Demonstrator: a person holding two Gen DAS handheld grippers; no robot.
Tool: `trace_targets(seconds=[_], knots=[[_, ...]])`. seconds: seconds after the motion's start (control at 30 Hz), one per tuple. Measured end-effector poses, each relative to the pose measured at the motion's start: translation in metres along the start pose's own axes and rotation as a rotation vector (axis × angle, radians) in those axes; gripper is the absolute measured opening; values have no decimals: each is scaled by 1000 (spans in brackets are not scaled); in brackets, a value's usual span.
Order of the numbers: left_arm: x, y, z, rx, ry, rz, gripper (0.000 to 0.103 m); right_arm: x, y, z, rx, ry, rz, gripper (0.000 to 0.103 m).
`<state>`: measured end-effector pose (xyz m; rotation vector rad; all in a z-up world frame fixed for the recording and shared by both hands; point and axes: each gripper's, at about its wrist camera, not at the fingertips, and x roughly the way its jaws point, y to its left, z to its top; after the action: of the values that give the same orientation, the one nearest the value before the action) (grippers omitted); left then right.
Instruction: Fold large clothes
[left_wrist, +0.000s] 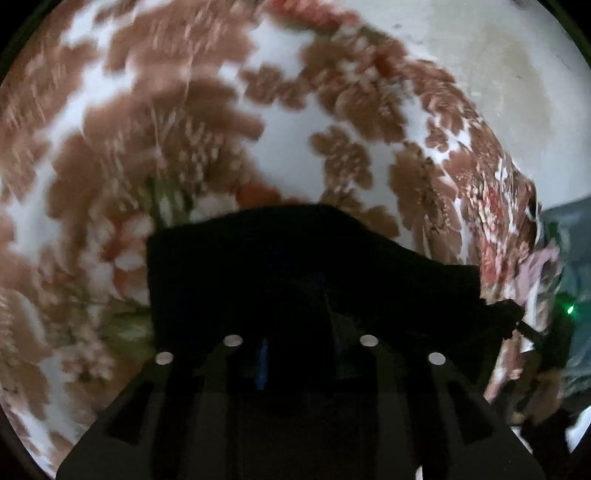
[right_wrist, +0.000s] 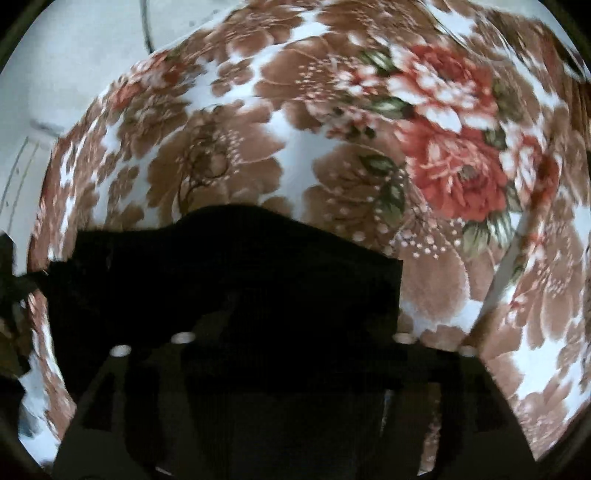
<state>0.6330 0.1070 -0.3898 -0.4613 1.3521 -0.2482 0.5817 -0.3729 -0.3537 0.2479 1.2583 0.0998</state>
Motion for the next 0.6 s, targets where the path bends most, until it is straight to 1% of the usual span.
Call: trace_targets(seconds=[0.03, 0.07, 0.1, 0.13, 0.2, 0.27, 0.37, 0.43, 0.47, 0.5, 0.57, 0.6], knots=[[0, 3, 0, -9, 5, -12, 30, -4, -3, 1, 10, -11, 2, 86], [-3, 4, 0, -9, 10, -18, 33, -12, -7, 4, 14, -37, -23, 99], [-8, 6, 0, -5, 20, -22, 40, -20, -9, 6, 6, -69, -45, 98], [-12, 9, 0, -10, 24, -31, 44, -28, -9, 9, -11, -94, -52, 98], [-26, 16, -1, -34, 29, -54, 46, -44, -12, 17, -50, -125, -60, 98], [-39, 24, -1, -63, 33, -86, 50, -50, -15, 20, -73, -127, -85, 98], [-46, 34, 1, -121, 73, -133, 59, -44, -16, 16, -146, -117, -115, 98], [-50, 36, 1, -151, 86, -172, 91, -37, -15, 10, -177, -117, -129, 98], [-53, 33, 1, -140, 72, -157, 94, -35, -15, 7, -185, -118, -132, 98], [-59, 27, 3, -110, 46, -129, 94, -31, -13, 2, -192, -119, -137, 98], [-67, 21, 7, -92, 23, -120, 94, -26, -11, -4, -194, -117, -131, 98], [-71, 18, 8, -72, 16, -102, 94, -23, -9, -7, -198, -115, -132, 98]])
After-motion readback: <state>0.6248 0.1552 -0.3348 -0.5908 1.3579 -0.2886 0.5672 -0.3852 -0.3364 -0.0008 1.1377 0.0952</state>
